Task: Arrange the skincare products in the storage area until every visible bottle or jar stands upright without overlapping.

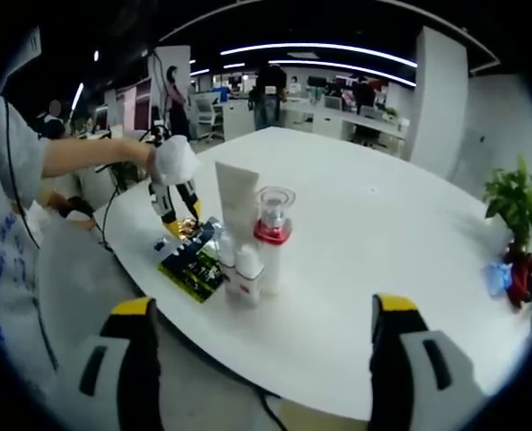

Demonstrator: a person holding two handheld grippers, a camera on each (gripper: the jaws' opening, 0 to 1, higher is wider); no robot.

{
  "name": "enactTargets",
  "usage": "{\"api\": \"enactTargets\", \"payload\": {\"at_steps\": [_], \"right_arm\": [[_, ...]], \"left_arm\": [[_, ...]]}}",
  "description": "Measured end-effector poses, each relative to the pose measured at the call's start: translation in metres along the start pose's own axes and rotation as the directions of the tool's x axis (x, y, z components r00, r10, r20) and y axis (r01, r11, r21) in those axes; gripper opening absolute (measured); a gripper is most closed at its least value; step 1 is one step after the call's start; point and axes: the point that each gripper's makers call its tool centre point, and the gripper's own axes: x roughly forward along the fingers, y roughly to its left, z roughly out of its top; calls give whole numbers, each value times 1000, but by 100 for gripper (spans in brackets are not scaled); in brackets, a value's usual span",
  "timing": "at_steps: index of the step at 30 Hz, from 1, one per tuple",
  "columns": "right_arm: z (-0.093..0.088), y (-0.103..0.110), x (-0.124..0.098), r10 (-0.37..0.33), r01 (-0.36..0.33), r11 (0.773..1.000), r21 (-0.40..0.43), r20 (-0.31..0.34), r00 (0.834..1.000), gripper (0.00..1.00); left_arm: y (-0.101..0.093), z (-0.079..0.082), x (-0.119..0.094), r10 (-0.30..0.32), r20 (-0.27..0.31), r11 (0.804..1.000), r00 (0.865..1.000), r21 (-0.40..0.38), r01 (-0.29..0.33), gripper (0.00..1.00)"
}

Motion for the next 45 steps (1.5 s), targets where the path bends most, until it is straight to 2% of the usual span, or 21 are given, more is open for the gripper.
{"api": "enactTargets", "payload": {"at_steps": [28, 39, 45], "right_arm": [[1, 0, -2, -5, 5, 1000, -5, 1, 1000, 99], [3, 4, 0, 1, -1, 1000, -12, 3, 1000, 99], [4, 7, 2, 10, -10, 1000, -18, 4, 1000, 99]], "left_arm": [[3, -3, -2, 35, 31, 999, 999, 12, -35, 40], [-4, -3, -17, 63, 68, 998, 996, -11, -63, 40], [-8, -1, -28, 86, 106, 996, 991, -26, -84, 41]]}}
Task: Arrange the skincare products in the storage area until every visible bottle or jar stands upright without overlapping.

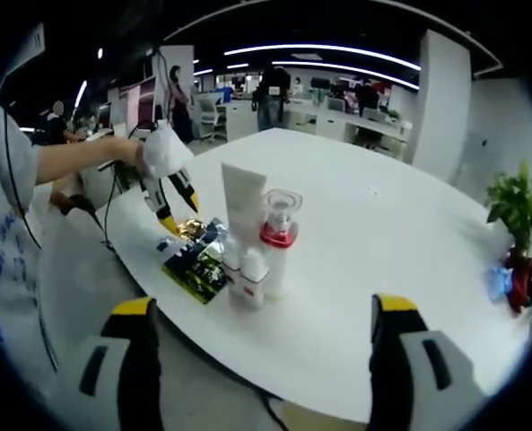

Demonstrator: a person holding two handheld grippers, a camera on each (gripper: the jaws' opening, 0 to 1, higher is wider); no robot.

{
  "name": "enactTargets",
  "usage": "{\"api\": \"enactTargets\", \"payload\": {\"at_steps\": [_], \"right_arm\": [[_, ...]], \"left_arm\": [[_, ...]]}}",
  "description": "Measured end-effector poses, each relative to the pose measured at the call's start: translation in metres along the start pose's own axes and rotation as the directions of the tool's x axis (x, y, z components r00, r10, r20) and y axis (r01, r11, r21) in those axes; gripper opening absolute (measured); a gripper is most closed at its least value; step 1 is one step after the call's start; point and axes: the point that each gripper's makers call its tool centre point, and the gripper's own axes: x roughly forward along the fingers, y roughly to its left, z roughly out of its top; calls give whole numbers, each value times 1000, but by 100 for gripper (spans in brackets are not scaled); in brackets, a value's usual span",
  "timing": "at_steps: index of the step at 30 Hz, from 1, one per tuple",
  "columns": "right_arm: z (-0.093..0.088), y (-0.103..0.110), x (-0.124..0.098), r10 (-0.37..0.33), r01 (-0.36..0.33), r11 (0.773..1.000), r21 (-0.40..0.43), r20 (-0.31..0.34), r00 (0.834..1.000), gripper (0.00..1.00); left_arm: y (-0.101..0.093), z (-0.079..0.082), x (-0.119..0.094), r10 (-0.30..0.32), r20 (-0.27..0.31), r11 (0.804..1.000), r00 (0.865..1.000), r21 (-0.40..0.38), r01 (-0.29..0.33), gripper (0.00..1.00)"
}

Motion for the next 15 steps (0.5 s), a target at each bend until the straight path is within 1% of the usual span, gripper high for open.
{"api": "enactTargets", "payload": {"at_steps": [3, 5, 8, 13, 15], "right_arm": [[1, 1, 1, 5, -5, 1000, -2, 1, 1000, 99], [1, 2, 2, 7, -7, 1000, -7, 0, 1000, 99], [2, 3, 3, 13, -13, 1000, -11, 0, 1000, 99], [5, 5, 6, 21, -21, 1000, -21, 0, 1000, 99], [7, 6, 7, 28, -28, 999, -27, -2, 1000, 99]], "left_arm": [[-1, 3, -7, 11, 35, 1000, 999, -13, -11, 42], [-1, 5, -11, 34, 58, 999, 998, -33, -33, 44], [-5, 4, -16, 46, 78, 998, 996, -43, -42, 44], [-8, 10, -27, 72, 144, 993, 987, -105, -57, 46], [-10, 11, -31, 81, 160, 992, 984, -110, -64, 48]]}}
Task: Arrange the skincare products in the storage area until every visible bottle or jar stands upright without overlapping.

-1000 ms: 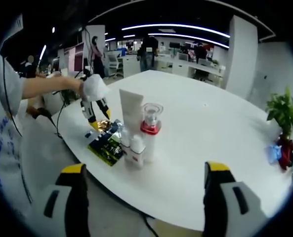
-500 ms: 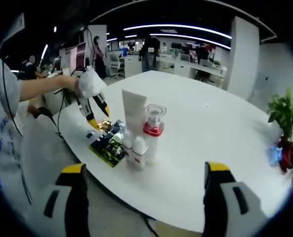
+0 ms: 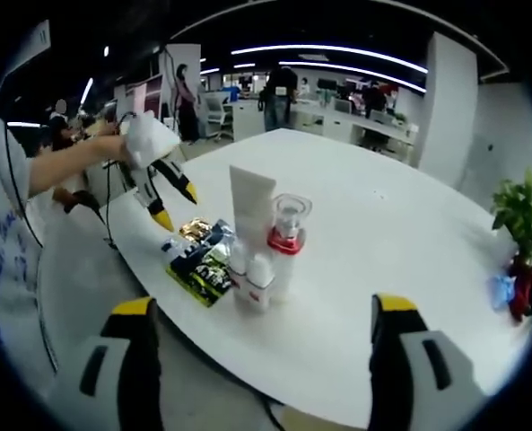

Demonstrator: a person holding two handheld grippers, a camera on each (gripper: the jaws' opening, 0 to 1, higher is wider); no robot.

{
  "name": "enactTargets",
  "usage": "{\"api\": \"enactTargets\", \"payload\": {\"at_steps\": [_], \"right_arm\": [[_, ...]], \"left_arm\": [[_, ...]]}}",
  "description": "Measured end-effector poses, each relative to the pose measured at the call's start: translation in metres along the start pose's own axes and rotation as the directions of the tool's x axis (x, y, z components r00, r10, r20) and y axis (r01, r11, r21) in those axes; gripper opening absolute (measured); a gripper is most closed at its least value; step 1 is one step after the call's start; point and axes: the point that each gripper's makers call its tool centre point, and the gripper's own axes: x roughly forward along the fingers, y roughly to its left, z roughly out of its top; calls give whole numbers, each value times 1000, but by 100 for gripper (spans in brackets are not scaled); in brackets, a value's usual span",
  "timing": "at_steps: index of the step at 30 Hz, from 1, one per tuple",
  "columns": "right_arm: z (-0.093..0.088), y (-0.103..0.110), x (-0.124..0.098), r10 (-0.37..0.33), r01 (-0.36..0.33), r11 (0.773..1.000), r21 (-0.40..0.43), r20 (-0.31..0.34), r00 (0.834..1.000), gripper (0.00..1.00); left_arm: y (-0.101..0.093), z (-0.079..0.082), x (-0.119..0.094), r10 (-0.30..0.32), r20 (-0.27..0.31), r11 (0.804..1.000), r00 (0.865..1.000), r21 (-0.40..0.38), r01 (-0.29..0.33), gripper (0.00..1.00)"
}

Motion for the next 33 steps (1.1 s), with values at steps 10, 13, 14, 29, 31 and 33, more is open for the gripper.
{"api": "enactTargets", "payload": {"at_steps": [10, 13, 14, 29, 31, 33], "right_arm": [[7, 5, 4, 18, -18, 1000, -25, 0, 1000, 99], [9, 7, 4, 22, -22, 999, -35, 0, 1000, 99], [10, 7, 4, 22, -22, 999, -36, 2, 1000, 99], [14, 7, 4, 14, -13, 999, -39, 11, 1000, 100], [14, 7, 3, 12, -12, 999, -39, 14, 1000, 100], [14, 6, 3, 9, -8, 999, -36, 14, 1000, 100]], "left_arm": [[-4, 14, -33, 66, 132, 994, 989, -90, -54, 57], [-5, 15, -43, 89, 154, 993, 984, -95, -75, 59], [-5, 15, -45, 96, 164, 991, 982, -103, -80, 60], [-14, 15, -91, 210, 291, 961, 934, -235, -143, 76], [-15, 13, -95, 225, 299, 956, 927, -251, -151, 78], [-16, 11, -97, 236, 306, 951, 922, -267, -155, 79]]}}
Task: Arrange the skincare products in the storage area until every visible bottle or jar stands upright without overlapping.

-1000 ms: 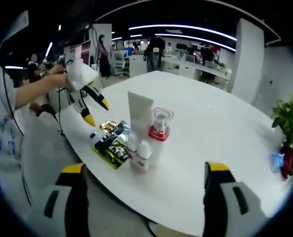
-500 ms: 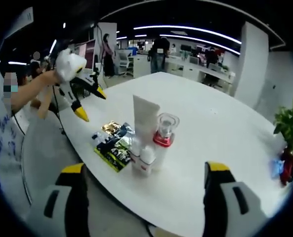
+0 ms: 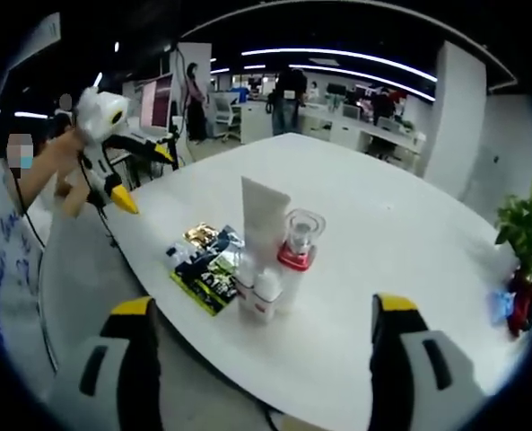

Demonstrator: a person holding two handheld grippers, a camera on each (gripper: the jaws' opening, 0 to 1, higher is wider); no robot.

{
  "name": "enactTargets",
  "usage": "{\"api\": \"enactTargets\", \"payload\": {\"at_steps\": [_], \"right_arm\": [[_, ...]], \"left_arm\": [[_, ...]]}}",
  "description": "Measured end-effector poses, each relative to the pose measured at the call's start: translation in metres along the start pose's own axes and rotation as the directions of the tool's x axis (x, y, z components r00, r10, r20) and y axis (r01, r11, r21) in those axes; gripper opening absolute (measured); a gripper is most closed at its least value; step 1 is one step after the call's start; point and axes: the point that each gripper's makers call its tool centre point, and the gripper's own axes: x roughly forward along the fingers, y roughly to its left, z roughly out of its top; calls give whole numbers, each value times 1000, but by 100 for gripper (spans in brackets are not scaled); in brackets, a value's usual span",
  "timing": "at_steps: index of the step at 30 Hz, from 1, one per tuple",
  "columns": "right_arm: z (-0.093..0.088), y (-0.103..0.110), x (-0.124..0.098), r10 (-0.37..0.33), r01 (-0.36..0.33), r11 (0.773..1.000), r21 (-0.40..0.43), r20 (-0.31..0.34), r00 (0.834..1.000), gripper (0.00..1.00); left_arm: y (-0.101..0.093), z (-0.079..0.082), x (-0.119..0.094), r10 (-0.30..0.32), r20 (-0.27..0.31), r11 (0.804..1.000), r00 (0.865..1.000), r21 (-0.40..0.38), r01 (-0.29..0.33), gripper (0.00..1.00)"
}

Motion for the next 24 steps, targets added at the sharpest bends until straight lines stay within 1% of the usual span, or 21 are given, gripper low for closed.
{"api": "enactTargets", "payload": {"at_steps": [4, 7, 10, 12, 16, 24], "right_arm": [[-1, 0, -1, -1, 1, 1000, 3, -1, 1000, 100], [-1, -1, -2, -5, 5, 1000, 7, 0, 1000, 100], [-3, -2, -2, -7, 7, 1000, 11, -3, 1000, 100], [-3, -3, -2, -10, 10, 1000, 14, -4, 1000, 100], [-3, -5, -4, -14, 14, 1000, 17, 0, 1000, 100], [-3, -6, -4, -15, 15, 1000, 22, 0, 1000, 100]], "left_arm": [[-3, -5, -4, 9, -3, 1000, 1000, -9, -9, 82], [-7, -7, -10, 13, 11, 1000, 1000, -24, -13, 85], [-11, -9, -12, 12, 14, 999, 1000, -30, -12, 86], [-12, -12, -14, 17, 11, 999, 1000, -42, -16, 87], [-13, -15, -19, 39, 25, 996, 999, -83, -37, 88], [-15, -20, -26, 57, 31, 991, 998, -123, -53, 91]]}}
